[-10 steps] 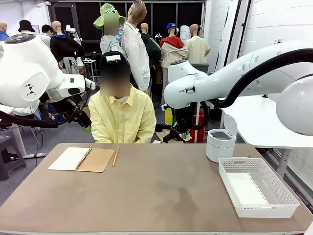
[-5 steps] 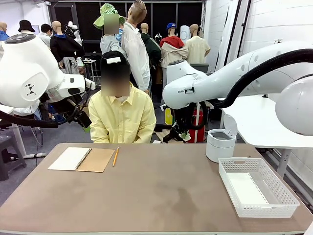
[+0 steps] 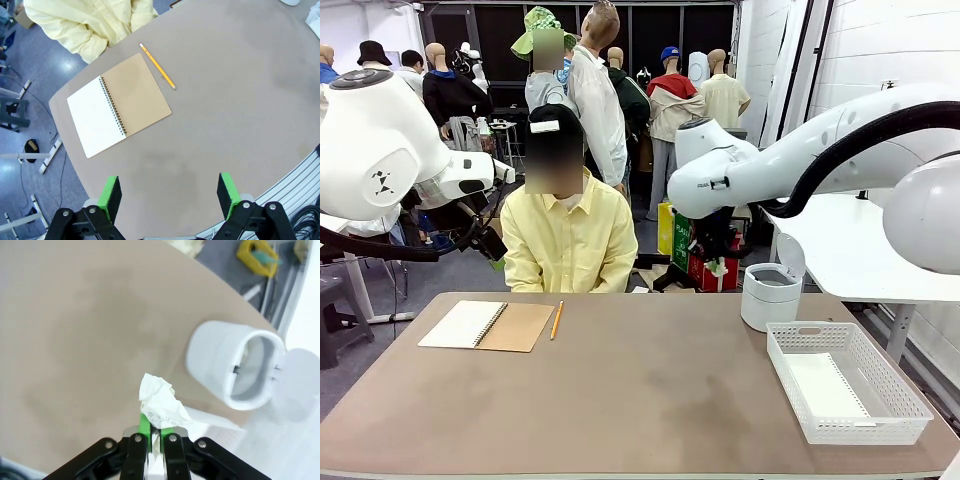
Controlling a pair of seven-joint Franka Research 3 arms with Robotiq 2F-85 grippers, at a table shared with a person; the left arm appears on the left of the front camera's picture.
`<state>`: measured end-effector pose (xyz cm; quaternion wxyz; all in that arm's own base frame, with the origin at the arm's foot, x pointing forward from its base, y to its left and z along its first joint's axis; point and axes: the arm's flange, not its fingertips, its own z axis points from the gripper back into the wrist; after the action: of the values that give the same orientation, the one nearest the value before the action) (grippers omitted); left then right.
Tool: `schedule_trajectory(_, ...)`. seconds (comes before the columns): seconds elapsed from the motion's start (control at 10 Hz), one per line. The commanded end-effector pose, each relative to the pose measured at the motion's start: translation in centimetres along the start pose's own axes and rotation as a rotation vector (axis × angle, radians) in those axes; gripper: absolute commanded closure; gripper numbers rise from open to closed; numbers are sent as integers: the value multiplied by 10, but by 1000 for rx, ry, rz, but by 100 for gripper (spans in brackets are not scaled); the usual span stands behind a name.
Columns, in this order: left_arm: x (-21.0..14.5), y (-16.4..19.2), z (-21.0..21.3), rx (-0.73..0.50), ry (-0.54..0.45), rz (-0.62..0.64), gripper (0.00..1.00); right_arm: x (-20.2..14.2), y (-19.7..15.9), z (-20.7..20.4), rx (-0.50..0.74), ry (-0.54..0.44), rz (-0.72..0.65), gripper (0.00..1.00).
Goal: Sort the paper based on its condition.
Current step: If a person hands you a paper, place it in the Organizing basket , and if it's crumpled, put it in the Trash can.
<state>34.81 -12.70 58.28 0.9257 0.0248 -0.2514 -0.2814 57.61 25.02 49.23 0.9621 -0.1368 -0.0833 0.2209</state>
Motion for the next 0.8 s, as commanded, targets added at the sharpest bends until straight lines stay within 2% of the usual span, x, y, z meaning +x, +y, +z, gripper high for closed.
schedule_trajectory(0.0, 0, 1, 0, -1, -6, -2, 0, 11, -19, -12, -76, -32, -99, 100)
schedule_trajectory(0.4, 0, 1, 0, -1, -6, -2, 0, 19, -67, -44, -193, -30, -238, 100)
schedule_trajectory(0.7, 0, 1, 0, -1, -6, -2, 0, 32, -85, -58, -283, -19, -266, 100)
